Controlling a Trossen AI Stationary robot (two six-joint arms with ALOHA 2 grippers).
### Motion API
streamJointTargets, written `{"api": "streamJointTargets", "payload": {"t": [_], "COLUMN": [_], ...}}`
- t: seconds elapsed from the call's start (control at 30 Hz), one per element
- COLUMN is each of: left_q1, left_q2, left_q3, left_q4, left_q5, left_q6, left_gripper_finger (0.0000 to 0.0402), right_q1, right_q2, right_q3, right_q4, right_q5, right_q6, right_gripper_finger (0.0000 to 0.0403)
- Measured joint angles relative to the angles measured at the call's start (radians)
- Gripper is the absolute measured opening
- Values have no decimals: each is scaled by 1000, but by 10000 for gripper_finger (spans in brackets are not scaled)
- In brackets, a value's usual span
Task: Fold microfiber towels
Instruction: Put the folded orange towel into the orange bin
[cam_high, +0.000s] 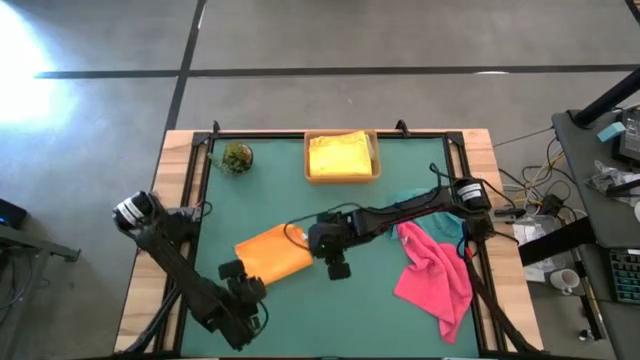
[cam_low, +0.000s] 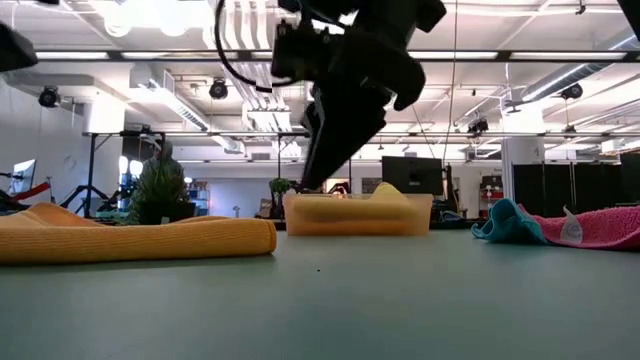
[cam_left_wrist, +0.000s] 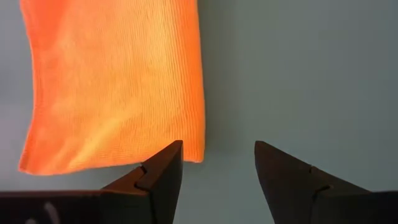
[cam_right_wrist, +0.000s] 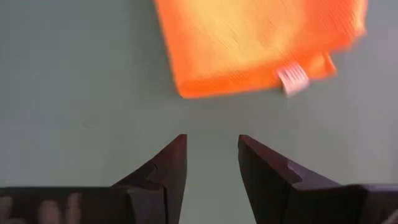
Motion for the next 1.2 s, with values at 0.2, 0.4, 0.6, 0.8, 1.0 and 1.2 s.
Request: {"api": "streamJointTargets", "payload": {"t": [0.2, 0.4, 0.6, 0.8, 1.0, 1.2], "left_q1": [-13, -12, -2, 26, 54, 64], "left_q2": [84, 115, 123, 123, 125, 124], "left_q3": [1, -7, -39, -55, -72, -123], "left_q4": [1, 0, 2, 2, 10, 42], "left_q5": [-20, -66, -68, -68, -68, -69], "left_q6": [2, 4, 1, 8, 28, 22], "left_gripper_finger": [183, 183, 183, 183, 183, 183], "right_q1": [53, 64, 63, 64, 49, 43], "right_q2": [0, 6, 60, 90, 102, 130], "right_q3": [-48, -81, -81, -82, -82, -82], "right_q4": [192, 300, 349, 433, 433, 445], "right_q5": [1, 8, 12, 64, 48, 66], "right_q6": [-103, -201, -273, -281, -286, -298], "right_gripper_finger": [143, 141, 148, 150, 152, 146]}}
